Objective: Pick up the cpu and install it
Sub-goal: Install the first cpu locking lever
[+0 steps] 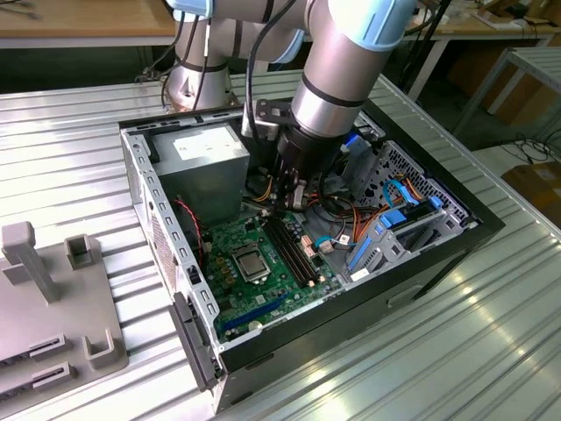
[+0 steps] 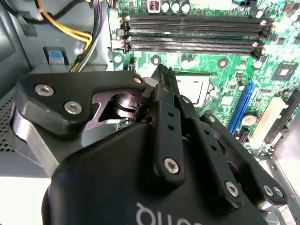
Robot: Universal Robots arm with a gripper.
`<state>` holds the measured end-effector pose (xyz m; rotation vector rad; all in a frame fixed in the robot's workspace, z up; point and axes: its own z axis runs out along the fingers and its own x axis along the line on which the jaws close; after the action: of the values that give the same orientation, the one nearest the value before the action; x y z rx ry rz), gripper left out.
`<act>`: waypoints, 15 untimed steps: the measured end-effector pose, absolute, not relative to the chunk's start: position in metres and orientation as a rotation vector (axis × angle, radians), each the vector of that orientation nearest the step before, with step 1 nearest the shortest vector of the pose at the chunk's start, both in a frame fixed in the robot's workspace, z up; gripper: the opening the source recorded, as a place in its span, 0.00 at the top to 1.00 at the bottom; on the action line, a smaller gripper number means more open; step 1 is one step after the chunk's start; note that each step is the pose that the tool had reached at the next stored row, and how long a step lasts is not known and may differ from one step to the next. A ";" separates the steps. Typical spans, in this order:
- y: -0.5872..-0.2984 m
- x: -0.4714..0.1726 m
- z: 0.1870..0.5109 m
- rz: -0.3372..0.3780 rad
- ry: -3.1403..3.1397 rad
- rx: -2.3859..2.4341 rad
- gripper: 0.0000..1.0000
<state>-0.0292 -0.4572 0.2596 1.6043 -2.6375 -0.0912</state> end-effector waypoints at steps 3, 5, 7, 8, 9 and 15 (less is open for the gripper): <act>-0.457 -0.036 0.259 -0.091 -2.638 1.604 0.89; -0.457 -0.040 0.258 -0.091 -2.638 1.604 0.89; -0.457 -0.040 0.257 -0.091 -2.637 1.604 0.89; -0.458 -0.040 0.257 -0.091 -2.637 1.605 0.89; -0.460 -0.041 0.257 -0.091 -2.636 1.606 0.89; -0.463 -0.041 0.257 -0.091 -2.631 1.614 0.89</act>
<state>-0.0406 -0.4631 0.2571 1.6143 -2.6313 -0.0913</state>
